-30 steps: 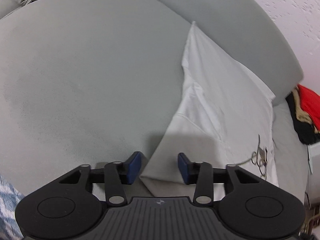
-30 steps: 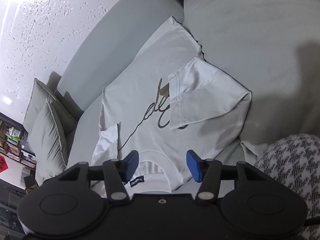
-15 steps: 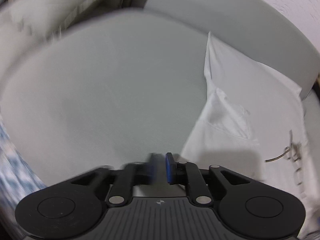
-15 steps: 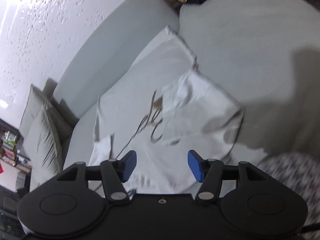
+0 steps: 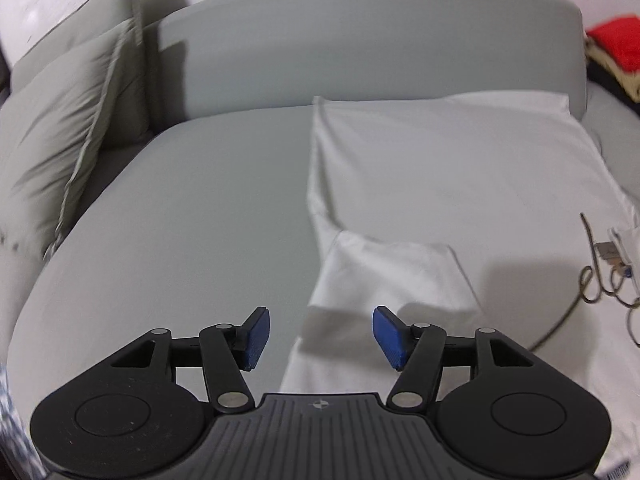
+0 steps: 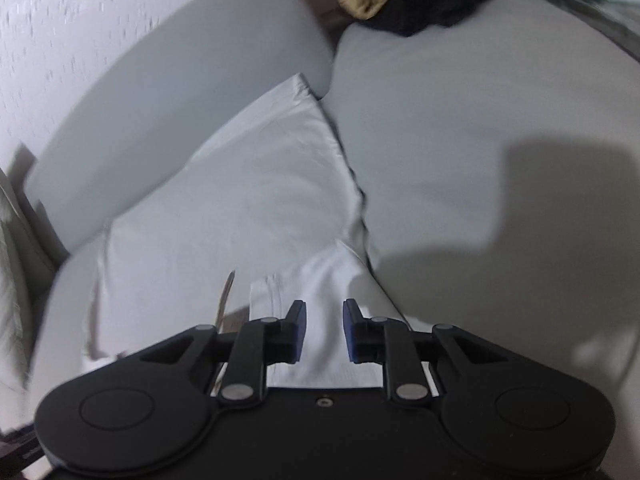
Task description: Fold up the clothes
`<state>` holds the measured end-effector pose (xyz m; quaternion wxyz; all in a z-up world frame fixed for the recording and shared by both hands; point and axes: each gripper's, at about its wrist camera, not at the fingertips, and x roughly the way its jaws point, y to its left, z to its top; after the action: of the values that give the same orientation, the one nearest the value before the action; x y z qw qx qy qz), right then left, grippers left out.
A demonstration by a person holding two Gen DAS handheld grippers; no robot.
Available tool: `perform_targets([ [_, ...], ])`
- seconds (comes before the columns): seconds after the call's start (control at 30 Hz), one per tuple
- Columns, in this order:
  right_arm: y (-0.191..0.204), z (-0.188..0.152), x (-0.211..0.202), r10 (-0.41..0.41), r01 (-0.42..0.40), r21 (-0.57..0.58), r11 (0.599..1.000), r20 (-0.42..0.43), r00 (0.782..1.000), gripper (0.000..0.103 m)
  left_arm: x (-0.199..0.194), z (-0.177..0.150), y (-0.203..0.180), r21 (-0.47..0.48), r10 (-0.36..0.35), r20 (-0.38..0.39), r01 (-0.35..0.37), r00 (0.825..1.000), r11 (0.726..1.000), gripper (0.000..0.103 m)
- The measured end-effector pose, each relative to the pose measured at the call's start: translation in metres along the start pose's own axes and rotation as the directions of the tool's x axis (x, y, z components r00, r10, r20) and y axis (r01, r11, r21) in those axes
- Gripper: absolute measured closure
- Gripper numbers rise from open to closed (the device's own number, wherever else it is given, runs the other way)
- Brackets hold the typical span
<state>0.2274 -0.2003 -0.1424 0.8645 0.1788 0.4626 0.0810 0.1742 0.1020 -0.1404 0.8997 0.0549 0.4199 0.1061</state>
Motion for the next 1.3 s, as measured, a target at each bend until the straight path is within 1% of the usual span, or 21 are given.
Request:
perform_targets([
  [0.07,0.000,0.003,0.023,-0.016,0.016,-0.009,1.000,-0.037,0.999,0.080,0.015,0.000,-0.006,0.026,0.011,-0.040,-0.010,0.999,1.000,0.044],
  [0.1,-0.002,0.002,0.032,-0.028,0.028,-0.010,1.000,-0.053,0.998,0.082,0.022,0.000,-0.009,0.038,0.016,-0.065,-0.014,0.998,0.999,0.044],
  [0.13,-0.005,-0.002,0.034,-0.040,0.039,-0.010,0.999,-0.059,0.997,0.083,0.027,-0.003,-0.007,0.023,0.018,-0.089,-0.016,0.996,1.000,0.043],
  [0.2,-0.007,-0.013,0.023,-0.062,0.060,-0.030,0.998,-0.055,0.997,0.082,0.022,-0.009,0.005,-0.046,-0.002,-0.115,-0.004,0.993,0.999,0.039],
  [0.27,-0.010,-0.031,0.002,-0.087,0.081,-0.074,0.994,-0.070,0.994,0.082,0.011,-0.018,0.016,-0.091,-0.028,-0.135,0.016,0.990,0.996,0.037],
  [0.3,-0.012,-0.040,-0.010,-0.079,0.073,-0.081,0.994,-0.080,0.994,0.081,0.002,-0.024,0.019,-0.097,-0.041,-0.139,0.028,0.989,0.995,0.037],
  [0.37,-0.016,-0.056,-0.032,-0.081,0.071,-0.095,0.993,-0.115,0.990,0.077,-0.015,-0.037,0.017,-0.072,-0.048,-0.147,0.038,0.988,0.997,0.037],
  [0.4,-0.018,-0.065,-0.042,-0.082,0.069,-0.101,0.993,-0.129,0.988,0.076,-0.024,-0.044,0.013,-0.050,-0.040,-0.142,0.034,0.989,0.998,0.036],
  [0.47,-0.019,-0.078,-0.059,-0.085,0.069,-0.106,0.992,-0.152,0.985,0.074,-0.040,-0.053,0.003,0.005,0.000,-0.129,0.001,0.992,1.000,0.036],
  [0.5,-0.018,-0.083,-0.067,-0.088,0.073,-0.102,0.992,-0.151,0.985,0.070,-0.046,-0.056,-0.002,0.024,0.017,-0.124,-0.014,0.992,1.000,0.035],
  [0.53,-0.016,-0.087,-0.074,-0.085,0.071,-0.097,0.993,-0.148,0.985,0.068,-0.053,-0.058,-0.007,0.031,0.025,-0.121,-0.022,0.992,0.999,0.034],
  [0.6,-0.008,-0.094,-0.086,-0.050,0.038,-0.093,0.995,-0.130,0.990,0.061,-0.064,-0.059,-0.012,0.031,0.011,-0.111,-0.007,0.994,1.000,0.032],
  [0.7,0.005,-0.106,-0.097,0.007,-0.018,-0.097,0.995,-0.119,0.993,0.055,-0.081,-0.060,-0.020,0.027,-0.019,-0.094,0.022,0.995,0.999,0.028],
  [0.77,0.011,-0.114,-0.101,0.036,-0.047,-0.089,0.995,-0.122,0.992,0.052,-0.089,-0.059,-0.024,0.038,-0.018,-0.082,0.021,0.996,0.999,0.027],
  [0.9,0.012,-0.127,-0.109,0.045,-0.056,-0.078,0.995,-0.136,0.990,0.051,-0.099,-0.060,-0.030,0.058,-0.012,-0.066,0.015,0.998,0.998,0.025],
  [1.03,0.006,-0.126,-0.113,0.055,-0.062,-0.050,0.997,-0.131,0.990,0.050,-0.104,-0.062,-0.034,0.060,-0.020,-0.064,0.024,0.998,0.998,0.024],
  [1.2,0.007,-0.127,-0.114,0.072,-0.079,-0.049,0.996,-0.125,0.989,0.044,-0.108,-0.065,-0.038,0.057,-0.036,-0.064,0.040,0.997,0.998,0.022],
  [1.3,0.005,-0.129,-0.117,0.088,-0.094,-0.043,0.995,-0.116,0.989,0.043,-0.111,-0.067,-0.040,0.055,-0.046,-0.064,0.049,0.997,0.997,0.021],
])
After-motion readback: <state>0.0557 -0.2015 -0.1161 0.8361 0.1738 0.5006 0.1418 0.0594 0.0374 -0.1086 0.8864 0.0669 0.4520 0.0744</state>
